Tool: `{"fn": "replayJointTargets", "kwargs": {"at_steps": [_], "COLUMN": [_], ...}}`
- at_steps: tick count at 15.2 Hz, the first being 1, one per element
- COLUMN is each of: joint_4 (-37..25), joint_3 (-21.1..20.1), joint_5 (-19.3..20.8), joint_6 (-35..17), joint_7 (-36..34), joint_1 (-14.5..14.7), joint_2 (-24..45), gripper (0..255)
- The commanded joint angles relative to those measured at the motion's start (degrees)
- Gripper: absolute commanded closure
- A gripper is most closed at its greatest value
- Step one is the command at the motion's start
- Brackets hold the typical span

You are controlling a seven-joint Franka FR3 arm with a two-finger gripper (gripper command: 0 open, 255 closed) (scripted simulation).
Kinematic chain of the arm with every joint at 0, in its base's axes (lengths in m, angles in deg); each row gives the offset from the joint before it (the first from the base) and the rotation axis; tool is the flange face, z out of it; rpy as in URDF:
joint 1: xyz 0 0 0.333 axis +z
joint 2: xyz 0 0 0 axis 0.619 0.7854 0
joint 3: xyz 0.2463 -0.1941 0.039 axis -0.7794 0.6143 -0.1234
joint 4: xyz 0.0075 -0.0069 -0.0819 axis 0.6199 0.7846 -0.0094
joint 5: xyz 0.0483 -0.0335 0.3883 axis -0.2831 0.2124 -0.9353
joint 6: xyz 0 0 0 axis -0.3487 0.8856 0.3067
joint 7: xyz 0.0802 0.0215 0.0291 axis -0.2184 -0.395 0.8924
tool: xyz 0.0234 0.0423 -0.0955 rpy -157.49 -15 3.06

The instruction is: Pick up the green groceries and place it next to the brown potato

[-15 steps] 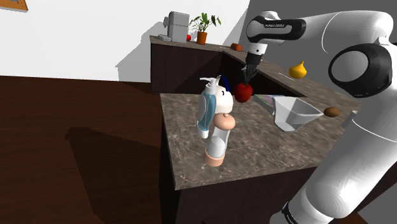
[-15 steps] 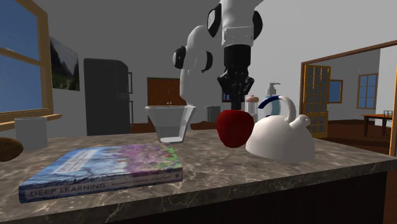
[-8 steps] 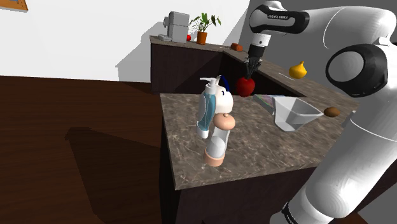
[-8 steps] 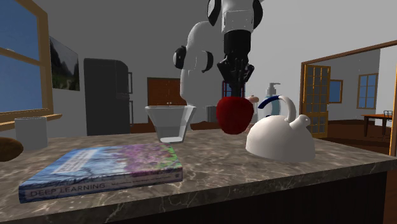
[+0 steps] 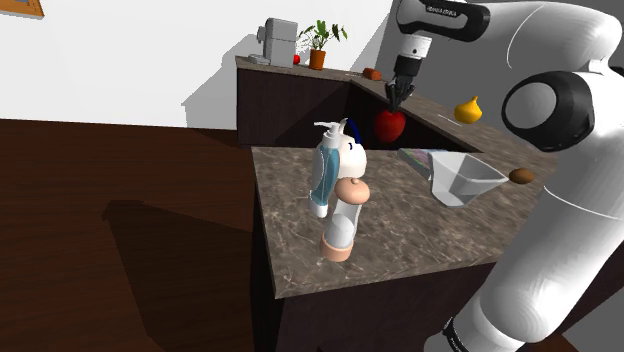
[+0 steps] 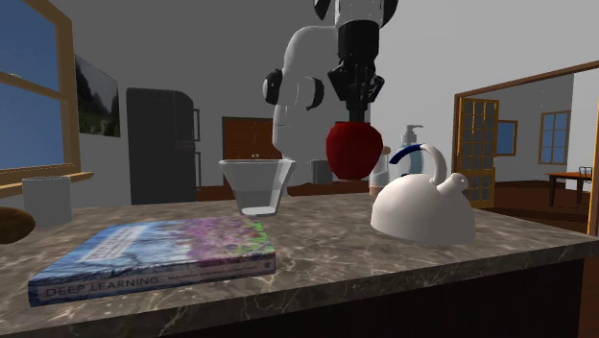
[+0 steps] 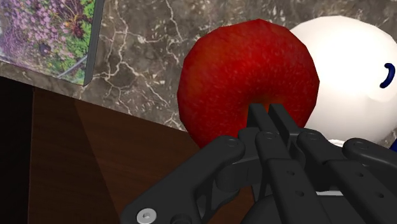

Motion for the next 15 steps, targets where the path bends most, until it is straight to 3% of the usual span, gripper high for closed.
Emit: {"fn": "replayJointTargets", "kwargs": {"at_steps": [1,13,15], "joint_4": [-2.68,-24.42,-21.99], "joint_3": [0.08,0.94,1.28], "joint_5": [-0.3,-3.89,-3.31], "joint_6": [1.95,15.68,14.83], "joint_7": [0.14,1.68,2.73], "joint_1": [-0.18,-3.27,-3.55], "joint_2": [0.81,9.3,7.68], "gripper": [255,255,255]}}
